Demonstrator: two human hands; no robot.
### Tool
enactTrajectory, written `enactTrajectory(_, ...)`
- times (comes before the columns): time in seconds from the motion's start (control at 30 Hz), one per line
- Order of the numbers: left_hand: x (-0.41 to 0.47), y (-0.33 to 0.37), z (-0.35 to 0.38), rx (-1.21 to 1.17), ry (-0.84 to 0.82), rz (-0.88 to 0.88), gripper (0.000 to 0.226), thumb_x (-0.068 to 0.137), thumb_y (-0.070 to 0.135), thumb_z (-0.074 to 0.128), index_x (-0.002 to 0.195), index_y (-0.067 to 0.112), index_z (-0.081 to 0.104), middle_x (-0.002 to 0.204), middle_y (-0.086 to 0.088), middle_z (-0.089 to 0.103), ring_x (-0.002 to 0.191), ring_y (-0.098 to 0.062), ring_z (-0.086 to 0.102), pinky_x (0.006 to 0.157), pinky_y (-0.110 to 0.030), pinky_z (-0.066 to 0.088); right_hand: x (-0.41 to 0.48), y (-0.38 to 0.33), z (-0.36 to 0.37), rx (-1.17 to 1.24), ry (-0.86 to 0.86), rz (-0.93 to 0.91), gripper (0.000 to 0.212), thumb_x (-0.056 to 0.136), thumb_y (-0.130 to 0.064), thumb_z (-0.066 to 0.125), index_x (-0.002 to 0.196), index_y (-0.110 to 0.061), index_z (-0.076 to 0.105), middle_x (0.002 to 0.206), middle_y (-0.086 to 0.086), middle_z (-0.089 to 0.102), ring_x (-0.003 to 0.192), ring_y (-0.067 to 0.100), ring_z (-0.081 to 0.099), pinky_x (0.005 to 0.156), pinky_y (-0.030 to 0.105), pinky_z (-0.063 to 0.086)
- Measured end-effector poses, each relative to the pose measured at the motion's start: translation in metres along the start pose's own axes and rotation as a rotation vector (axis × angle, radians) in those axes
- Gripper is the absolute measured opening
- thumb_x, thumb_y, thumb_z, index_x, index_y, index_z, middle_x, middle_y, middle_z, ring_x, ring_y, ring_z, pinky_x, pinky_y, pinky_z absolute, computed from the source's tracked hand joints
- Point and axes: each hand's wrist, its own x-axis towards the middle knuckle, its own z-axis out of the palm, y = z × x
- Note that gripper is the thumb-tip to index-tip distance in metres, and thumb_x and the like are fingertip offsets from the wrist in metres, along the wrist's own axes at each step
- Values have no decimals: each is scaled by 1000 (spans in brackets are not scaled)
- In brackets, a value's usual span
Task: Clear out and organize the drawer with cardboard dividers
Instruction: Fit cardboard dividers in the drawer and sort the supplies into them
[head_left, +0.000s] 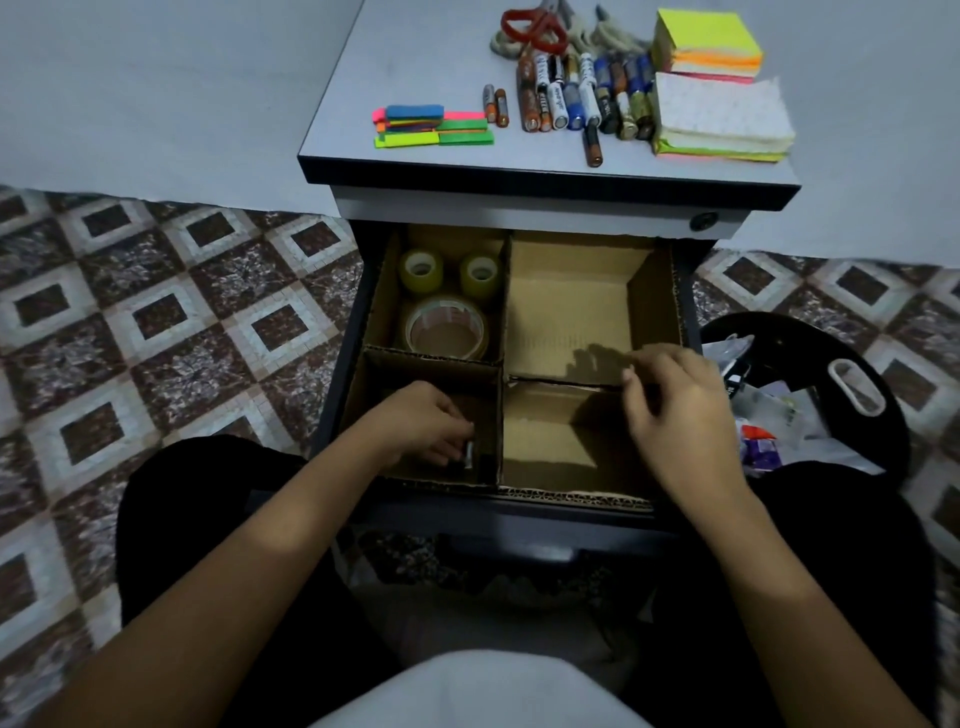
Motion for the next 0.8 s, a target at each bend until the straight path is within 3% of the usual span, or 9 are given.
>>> enactTrajectory(0.1,4,1,4,90,-42,-21,4,92,7,55,89,5,57,75,-7,64,65,-12,64,61,-24,54,1,18,6,-55,-48,84,36,91,-17,57,122,2,58,129,25,51,122,41,45,106,46,36)
enactTrajectory(0.3,6,2,8,232,-108,-21,17,90,1,56,76,10,57,62,0,62,38,1,57,41,-12,47,-3,20,14,-47,-90,167,46,94,-21,51,134,1,47,145,21,37,138,34,30,116,42,24)
enactTrajectory(0.4,8,2,7,297,-62,44,9,90,4,57,96,9,61,73,3,57,45,1,56,43,-9,45,-3,19,14,-64,-94,179,46,95,-22,50,134,0,47,147,20,35,139,32,27,116,38,20)
enactTrajectory(0.47,10,0,8,307,-53,76,24,90,2,55,113,6,61,75,4,58,50,2,55,44,-9,46,-4,19,15,-61,-94,176,45,95,-21,50,134,1,47,147,21,35,139,32,26,116,38,18)
enactTrajectory(0.57,10,-1,8,389,-94,84,28,90,1,54,116,6,64,89,-2,63,50,4,57,45,-7,44,-4,19,15,-57,-84,163,45,95,-21,50,133,2,48,146,21,35,139,33,26,116,38,17)
enactTrajectory(0.67,10,-3,6,433,-120,74,28,89,5,57,115,13,66,106,-7,68,74,-7,60,53,-6,45,-4,19,15,-63,-86,167,45,95,-22,49,134,0,46,148,20,34,140,32,25,116,35,16)
enactTrajectory(0.8,10,-4,5,454,-142,66,29,89,6,58,116,15,65,109,-7,67,76,-7,58,60,-11,45,-4,19,15,-55,-84,165,45,95,-21,50,134,0,47,147,20,34,140,32,25,115,37,17)
